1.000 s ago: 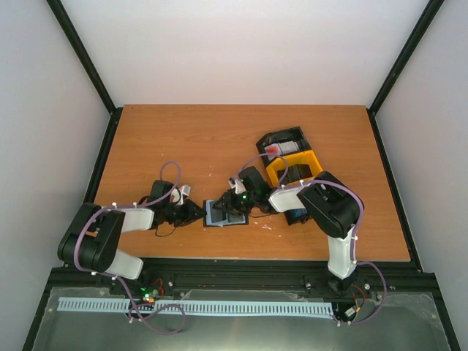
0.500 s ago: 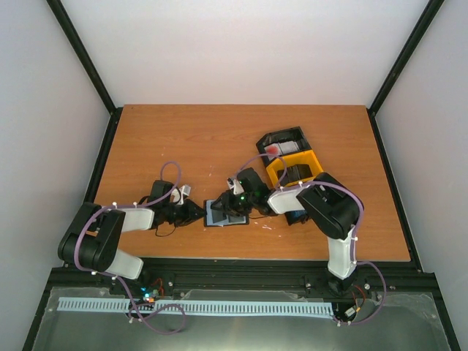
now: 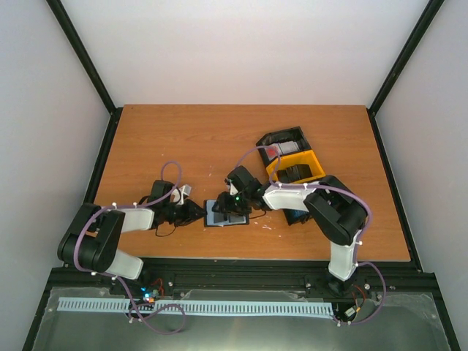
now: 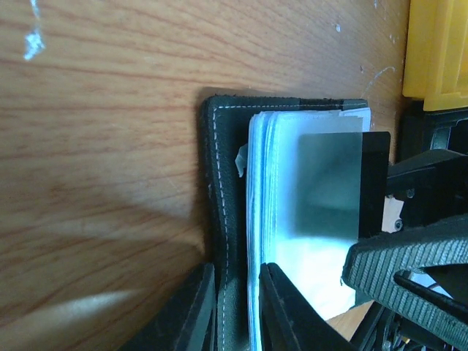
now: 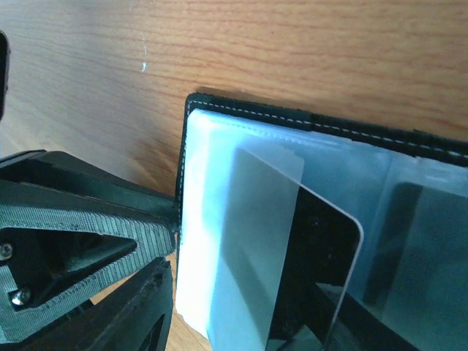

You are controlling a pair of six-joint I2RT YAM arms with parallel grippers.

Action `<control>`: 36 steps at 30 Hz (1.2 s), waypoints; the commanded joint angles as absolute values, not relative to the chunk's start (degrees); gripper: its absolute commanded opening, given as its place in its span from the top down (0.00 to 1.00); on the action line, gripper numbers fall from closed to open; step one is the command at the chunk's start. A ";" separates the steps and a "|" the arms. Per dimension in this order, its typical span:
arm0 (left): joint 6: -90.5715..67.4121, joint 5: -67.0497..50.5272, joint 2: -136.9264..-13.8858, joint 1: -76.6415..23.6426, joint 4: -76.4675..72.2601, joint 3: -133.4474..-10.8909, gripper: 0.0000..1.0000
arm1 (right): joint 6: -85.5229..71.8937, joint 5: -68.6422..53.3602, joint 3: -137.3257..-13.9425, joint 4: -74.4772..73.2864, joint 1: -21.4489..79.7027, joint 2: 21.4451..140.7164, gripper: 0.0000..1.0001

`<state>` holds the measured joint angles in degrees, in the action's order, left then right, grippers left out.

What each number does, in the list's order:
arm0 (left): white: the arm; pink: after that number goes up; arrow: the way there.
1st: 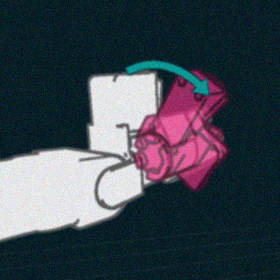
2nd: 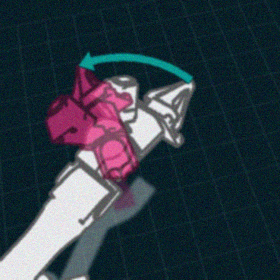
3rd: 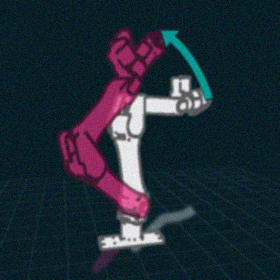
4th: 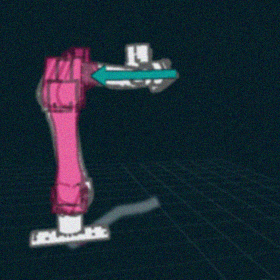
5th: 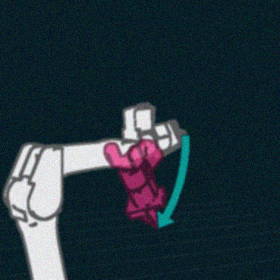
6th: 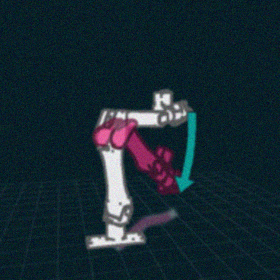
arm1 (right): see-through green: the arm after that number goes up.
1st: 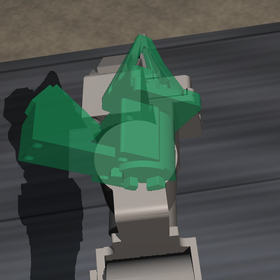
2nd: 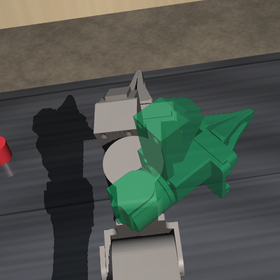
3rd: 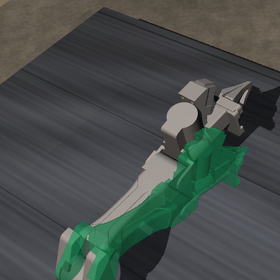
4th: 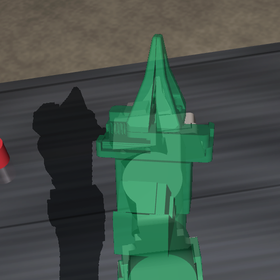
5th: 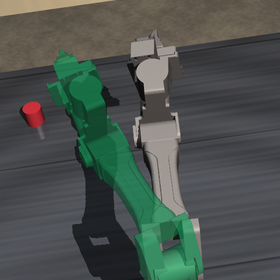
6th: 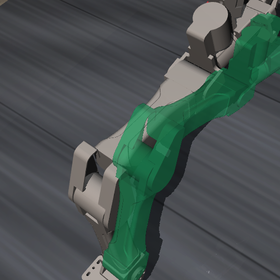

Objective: Put the credit cards into the card holder
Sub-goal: Insert the credit card into the card holder.

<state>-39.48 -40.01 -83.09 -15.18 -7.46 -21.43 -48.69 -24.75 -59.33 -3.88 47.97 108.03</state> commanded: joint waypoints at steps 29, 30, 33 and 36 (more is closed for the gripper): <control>-36.98 -37.26 -81.82 -15.42 -7.47 -19.00 0.82 | -49.15 -22.31 -66.93 -11.17 52.91 112.49 0.47; -36.88 -37.34 -81.76 -15.40 -7.47 -18.99 0.81 | -49.47 -22.85 -66.44 -9.76 52.91 112.36 0.47; -36.57 -37.37 -81.35 -15.38 -7.03 -18.98 0.82 | -50.98 -24.15 -64.28 -4.80 52.65 111.82 0.48; -36.32 -36.89 -80.46 -15.40 -6.08 -19.15 0.82 | -53.46 -25.34 -60.84 0.76 52.03 110.98 0.53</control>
